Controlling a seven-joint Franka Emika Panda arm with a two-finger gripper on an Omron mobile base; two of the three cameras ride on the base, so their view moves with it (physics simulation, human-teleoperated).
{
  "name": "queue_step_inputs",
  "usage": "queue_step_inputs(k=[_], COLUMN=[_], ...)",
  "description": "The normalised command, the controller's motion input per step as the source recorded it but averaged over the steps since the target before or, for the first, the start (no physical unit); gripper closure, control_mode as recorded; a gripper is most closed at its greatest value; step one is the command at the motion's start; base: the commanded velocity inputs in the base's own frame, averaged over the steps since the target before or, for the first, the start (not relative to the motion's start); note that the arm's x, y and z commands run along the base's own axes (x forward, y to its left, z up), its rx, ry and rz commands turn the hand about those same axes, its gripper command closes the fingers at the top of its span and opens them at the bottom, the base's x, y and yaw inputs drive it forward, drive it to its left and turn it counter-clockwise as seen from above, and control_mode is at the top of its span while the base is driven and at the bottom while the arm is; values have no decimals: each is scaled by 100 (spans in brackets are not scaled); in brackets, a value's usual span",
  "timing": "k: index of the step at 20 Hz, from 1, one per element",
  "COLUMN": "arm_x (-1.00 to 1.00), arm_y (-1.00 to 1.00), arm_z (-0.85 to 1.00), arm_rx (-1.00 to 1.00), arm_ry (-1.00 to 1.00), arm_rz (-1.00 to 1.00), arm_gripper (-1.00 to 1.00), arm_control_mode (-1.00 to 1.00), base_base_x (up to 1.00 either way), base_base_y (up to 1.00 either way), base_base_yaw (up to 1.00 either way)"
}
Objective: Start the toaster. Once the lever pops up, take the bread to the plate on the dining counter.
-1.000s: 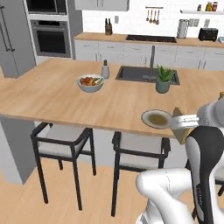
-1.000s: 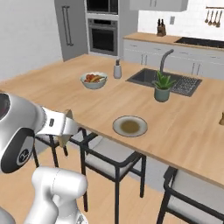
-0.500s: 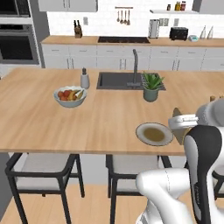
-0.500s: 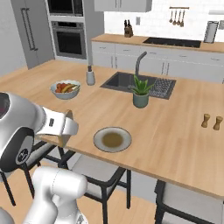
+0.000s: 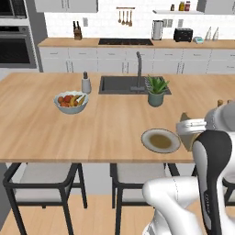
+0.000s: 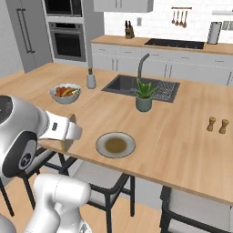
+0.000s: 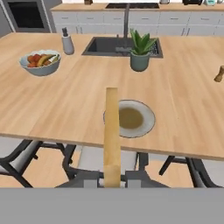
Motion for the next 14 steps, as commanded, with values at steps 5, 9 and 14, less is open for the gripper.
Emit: queue_step_inputs(k=[5, 9, 14], arm_x=[70, 66, 51], arm_y=[-17, -12, -2], arm_z=[-11, -35, -58], arm_rx=[21, 20, 11], arm_ry=[3, 8, 16], arm_rz=[8, 23, 13], arm_gripper=[100, 100, 100], arm_control_mode=[-100, -100, -100], base_base_x=[0, 0, 0], base_base_y=[0, 0, 0], base_base_yaw=[0, 0, 0])
